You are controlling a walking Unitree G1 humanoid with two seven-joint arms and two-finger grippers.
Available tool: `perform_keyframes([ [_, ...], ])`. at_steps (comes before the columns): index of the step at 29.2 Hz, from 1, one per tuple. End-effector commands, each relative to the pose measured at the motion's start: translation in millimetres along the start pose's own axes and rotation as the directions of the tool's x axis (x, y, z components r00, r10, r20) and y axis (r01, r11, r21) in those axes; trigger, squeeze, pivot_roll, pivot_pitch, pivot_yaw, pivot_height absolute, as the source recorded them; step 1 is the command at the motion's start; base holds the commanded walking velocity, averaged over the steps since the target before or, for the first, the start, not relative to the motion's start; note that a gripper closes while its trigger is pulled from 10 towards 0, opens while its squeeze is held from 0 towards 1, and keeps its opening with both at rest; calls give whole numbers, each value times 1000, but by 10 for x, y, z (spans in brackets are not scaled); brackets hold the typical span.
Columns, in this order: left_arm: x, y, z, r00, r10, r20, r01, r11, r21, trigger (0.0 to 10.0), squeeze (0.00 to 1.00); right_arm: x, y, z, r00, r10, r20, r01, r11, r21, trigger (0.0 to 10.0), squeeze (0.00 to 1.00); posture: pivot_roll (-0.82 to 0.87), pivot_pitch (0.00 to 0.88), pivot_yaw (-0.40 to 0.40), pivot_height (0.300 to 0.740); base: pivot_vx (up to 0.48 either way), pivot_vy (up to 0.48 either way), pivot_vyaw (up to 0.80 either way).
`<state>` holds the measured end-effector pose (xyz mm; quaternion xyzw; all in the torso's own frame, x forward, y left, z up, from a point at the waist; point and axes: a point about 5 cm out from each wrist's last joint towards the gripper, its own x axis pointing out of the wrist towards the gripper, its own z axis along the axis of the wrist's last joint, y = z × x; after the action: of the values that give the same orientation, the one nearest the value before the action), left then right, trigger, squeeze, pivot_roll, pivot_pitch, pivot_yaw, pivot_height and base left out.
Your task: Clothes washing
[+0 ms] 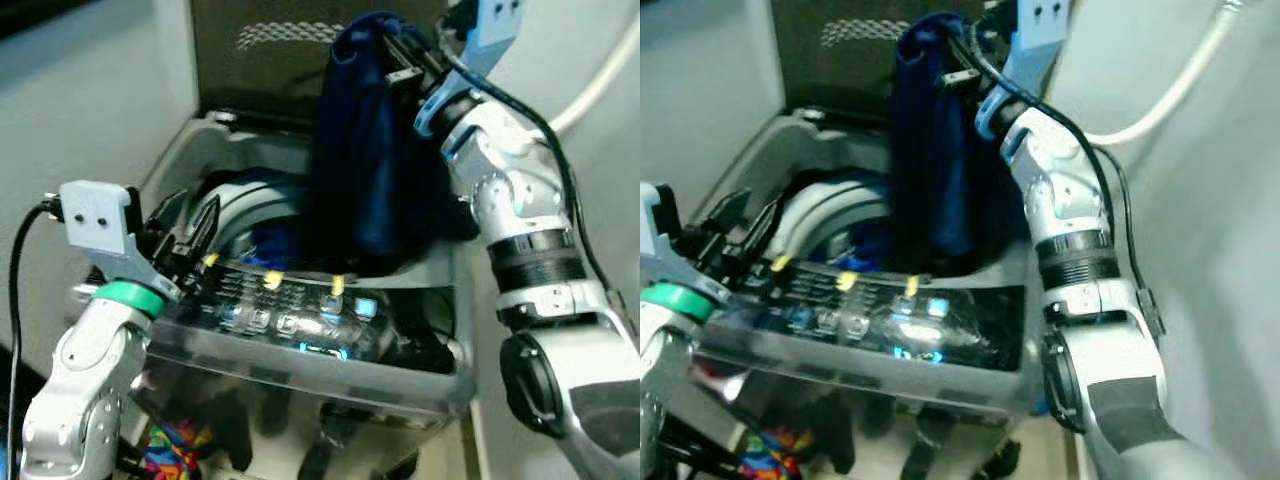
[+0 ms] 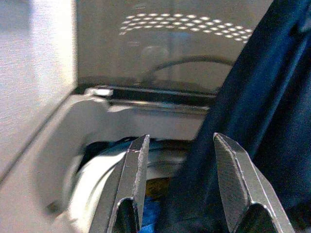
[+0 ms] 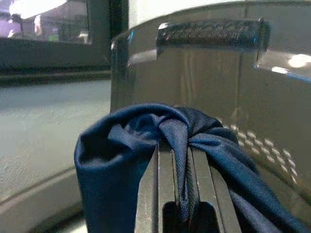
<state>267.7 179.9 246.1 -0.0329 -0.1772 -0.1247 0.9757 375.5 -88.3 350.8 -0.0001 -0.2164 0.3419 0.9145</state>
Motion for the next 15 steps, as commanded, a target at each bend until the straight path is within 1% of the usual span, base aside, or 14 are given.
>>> perform_keyframes([
  [1,-6,45,-2,999,34,-11,-33,999,23,10000,0,-9,201,-261,988,99,-121,-98,995,15,10000,0,167,13,23,740,0,0,0],
  [3,6,83,4,998,67,-17,-66,997,39,10000,0,-73,355,-543,963,147,-226,-138,989,55,10000,0,170,18,24,740,0,0,0],
  [4,6,83,4,998,67,-17,-66,997,39,10000,0,-73,355,-543,963,147,-226,-138,989,55,10000,0,170,18,24,740,0,0,0],
  [6,3,113,23,996,88,-22,-87,995,57,10000,0,-90,405,-642,951,154,-269,-132,986,98,10000,0,172,22,24,740,0,0,0],
  [7,-1,125,32,995,94,-23,-93,993,68,10000,0,-87,410,-657,949,152,-278,-125,986,114,10000,0,172,22,24,740,0,0,0],
  [8,-8,146,33,994,108,-35,-104,990,100,10000,0,-79,404,-658,947,150,-283,-119,985,124,10000,0,174,27,21,740,0,0,0],
  [9,-8,146,33,994,108,-35,-104,990,100,10000,0,-79,404,-658,947,150,-283,-119,985,124,10000,0,174,27,21,740,0,0,0],
  [11,-34,180,32,990,136,-49,-128,982,138,10000,0,-67,396,-656,945,153,-289,-118,984,133,10000,0,180,30,16,740,0,0,0],
  [14,-50,192,37,988,146,-47,-137,979,153,10000,0,-61,396,-653,944,160,-289,-124,982,140,10000,0,186,34,11,740,0,0,0],
  [15,-66,201,39,987,155,-48,-146,976,160,10000,0,-66,417,-643,940,183,-287,-142,977,159,10000,0,186,34,11,740,0,0,0],
])
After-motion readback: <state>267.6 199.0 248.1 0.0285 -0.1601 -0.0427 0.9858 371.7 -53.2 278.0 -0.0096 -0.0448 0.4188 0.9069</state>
